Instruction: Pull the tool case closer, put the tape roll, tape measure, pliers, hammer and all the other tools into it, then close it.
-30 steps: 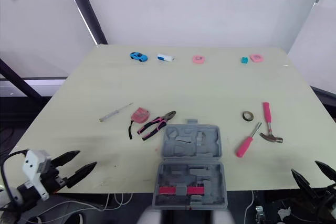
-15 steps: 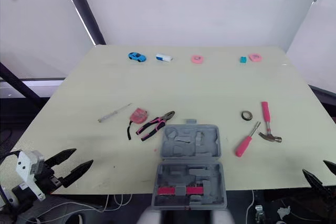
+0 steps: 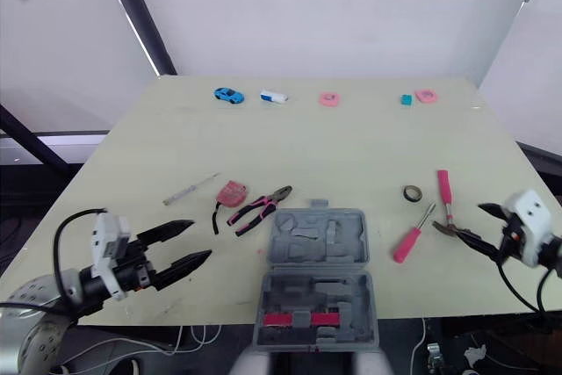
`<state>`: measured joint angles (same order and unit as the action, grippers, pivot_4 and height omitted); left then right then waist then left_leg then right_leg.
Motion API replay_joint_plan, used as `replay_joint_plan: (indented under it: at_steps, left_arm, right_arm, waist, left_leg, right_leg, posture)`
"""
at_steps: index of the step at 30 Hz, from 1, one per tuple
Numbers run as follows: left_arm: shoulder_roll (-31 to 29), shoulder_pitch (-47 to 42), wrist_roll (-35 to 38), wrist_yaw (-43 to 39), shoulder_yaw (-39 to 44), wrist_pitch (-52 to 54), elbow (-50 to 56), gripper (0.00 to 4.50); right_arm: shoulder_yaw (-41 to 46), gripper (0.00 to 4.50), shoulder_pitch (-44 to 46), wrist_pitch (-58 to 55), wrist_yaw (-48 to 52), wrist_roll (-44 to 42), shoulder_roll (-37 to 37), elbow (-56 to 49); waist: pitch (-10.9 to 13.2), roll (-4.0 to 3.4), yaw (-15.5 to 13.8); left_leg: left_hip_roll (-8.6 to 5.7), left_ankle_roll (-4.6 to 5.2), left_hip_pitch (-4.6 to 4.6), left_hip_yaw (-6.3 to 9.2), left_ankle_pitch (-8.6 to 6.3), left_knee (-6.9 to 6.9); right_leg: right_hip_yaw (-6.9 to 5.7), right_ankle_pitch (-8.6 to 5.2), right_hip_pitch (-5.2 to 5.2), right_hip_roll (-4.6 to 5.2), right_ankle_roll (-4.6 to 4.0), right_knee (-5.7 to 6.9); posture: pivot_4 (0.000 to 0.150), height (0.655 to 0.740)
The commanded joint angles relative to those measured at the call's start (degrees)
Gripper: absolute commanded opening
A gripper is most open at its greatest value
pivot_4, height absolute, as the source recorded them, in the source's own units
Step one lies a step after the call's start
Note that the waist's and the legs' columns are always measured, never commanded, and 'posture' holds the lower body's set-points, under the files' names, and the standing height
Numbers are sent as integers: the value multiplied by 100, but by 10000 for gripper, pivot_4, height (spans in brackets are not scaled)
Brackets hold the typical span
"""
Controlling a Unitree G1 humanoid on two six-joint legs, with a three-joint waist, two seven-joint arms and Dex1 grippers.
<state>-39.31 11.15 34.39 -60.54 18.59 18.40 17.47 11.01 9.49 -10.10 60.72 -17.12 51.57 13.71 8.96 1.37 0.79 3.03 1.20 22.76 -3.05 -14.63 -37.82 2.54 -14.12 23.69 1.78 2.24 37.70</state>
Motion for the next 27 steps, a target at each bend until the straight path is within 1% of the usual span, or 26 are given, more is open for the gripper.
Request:
replay_joint_plan:
  at_steps: [1, 4, 6, 8, 10, 12, 18, 21, 27]
  left_arm:
    - [-145, -285, 50, -53, -249, 73, 323, 44796]
    - [-171, -618, 109, -6, -528, 265, 466, 44796]
    - [-156, -822, 133, 30, -698, 359, 583, 44796]
    - [-157, -919, 135, 38, -778, 396, 647, 44796]
    - [-176, -985, 148, 36, -840, 432, 739, 44796]
    - [-179, -1065, 154, 62, -885, 457, 851, 44796]
    - [-81, -1182, 300, 344, -949, 603, 1323, 44796]
    - [-5, -1101, 317, 467, -959, 580, 1429, 44796]
    - [189, -913, 373, 543, -923, 421, 1572, 44796]
  right_arm:
    - [-608, 45000, 710, -370, 343, 427, 292, 102]
    - [-1435, 45000, 1614, -630, 791, 942, 346, 400]
    - [-2037, 45000, 2299, -680, 1157, 1353, 237, 710]
    - [-2402, 45000, 2723, -632, 1359, 1622, 145, 977]
    - [-2718, 45000, 3158, -461, 1420, 1951, -6, 1384]
    - [-3144, 45000, 3668, -209, 1236, 2556, -164, 1927]
    - [-3835, 45000, 4731, 829, 1028, 3501, -703, 3541]
    - [-4056, 45000, 5057, 1261, 872, 3842, -1011, 4195]
    - [-4286, 45000, 5486, 1614, 678, 4317, -1509, 5157]
  waist:
    - [1, -2, -2]
    - [2, -4, -2]
    - [5, -6, 8]
    - [5, -4, 9]
    - [8, -5, 10]
    - [9, -6, 12]
    - [12, -6, 10]
    - [12, -7, 15]
    - [14, -9, 92]
  left_leg:
    - [0, 0, 1, -6, 0, 0]
    - [1, 0, 1, -12, 0, -1]
    - [1, 0, 2, -16, 0, -3]
    - [1, 0, 3, -20, 0, -6]
    - [2, 0, 2, -23, 0, -6]
    - [2, 0, 7, -22, 0, -6]
    - [1, 0, 14, -30, 1, -6]
    - [1, -1, 12, -31, 1, -5]
    - [3, -1, 8, -36, 1, -7]
  right_leg:
    - [0, 0, 0, 0, 0, 0]
    - [-1, 0, 1, -1, 0, 1]
    - [0, 1, 2, -1, -1, 1]
    - [1, 2, 2, -1, 0, 0]
    - [2, 6, 2, -1, 8, -1]
    - [1, 8, 6, -2, 11, -1]
    - [7, 8, 15, -1, 10, -1]
    - [8, 9, 15, -1, 11, 1]
    - [12, 9, 15, -1, 10, 9]
  posture:
    - [1500, 7400]
    - [1500, 7400]
    - [1500, 7400]
    - [1500, 7400]
    - [1500, 7400]
    - [1500, 7400]
    - [1500, 7400]
    - [1500, 7400]
    - [1500, 7400]
